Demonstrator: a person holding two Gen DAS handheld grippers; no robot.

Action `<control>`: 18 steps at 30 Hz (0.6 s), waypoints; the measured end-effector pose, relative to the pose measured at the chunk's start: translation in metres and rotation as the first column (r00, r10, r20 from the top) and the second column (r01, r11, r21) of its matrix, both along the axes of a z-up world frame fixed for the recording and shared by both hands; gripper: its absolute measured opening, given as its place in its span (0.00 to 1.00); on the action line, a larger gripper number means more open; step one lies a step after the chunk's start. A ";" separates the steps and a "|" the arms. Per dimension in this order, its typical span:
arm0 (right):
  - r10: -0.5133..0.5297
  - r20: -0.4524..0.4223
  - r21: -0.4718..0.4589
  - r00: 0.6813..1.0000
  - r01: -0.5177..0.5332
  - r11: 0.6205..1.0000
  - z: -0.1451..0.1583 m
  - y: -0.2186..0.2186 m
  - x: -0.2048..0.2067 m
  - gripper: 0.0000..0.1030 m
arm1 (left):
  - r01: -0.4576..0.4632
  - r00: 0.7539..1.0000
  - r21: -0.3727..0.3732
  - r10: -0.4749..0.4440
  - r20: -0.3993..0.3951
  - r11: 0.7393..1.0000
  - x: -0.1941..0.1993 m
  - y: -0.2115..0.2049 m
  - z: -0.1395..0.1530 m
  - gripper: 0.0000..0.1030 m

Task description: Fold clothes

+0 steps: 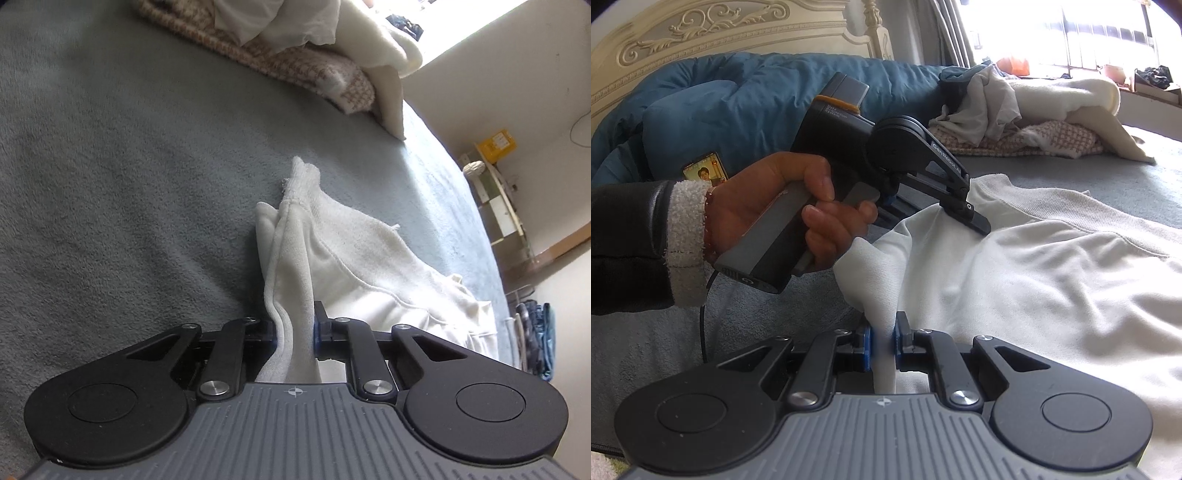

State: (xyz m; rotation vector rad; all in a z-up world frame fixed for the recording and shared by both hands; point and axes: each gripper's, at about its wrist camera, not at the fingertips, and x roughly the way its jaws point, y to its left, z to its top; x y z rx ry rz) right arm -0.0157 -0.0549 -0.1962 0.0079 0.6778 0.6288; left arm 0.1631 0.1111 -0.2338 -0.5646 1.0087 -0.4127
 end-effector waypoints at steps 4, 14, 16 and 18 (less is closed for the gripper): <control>0.001 0.014 -0.012 1.000 0.000 1.000 0.007 -0.002 -0.003 0.11 | -0.012 1.000 -0.007 0.012 0.006 1.000 -0.001 -0.001 0.007 0.11; -0.112 0.032 0.078 0.993 0.110 0.991 0.035 -0.040 -0.011 0.10 | -0.026 0.999 -0.050 0.027 0.017 0.998 0.003 -0.021 0.048 0.10; -0.142 0.040 0.098 0.989 0.138 0.986 0.042 -0.050 -0.015 0.10 | -0.016 0.999 -0.049 0.017 0.031 0.999 0.003 -0.032 0.059 0.10; -0.176 0.049 0.118 0.983 0.169 0.978 0.048 -0.060 -0.018 0.10 | 0.003 0.999 -0.044 -0.001 0.044 0.999 0.005 -0.046 0.069 0.09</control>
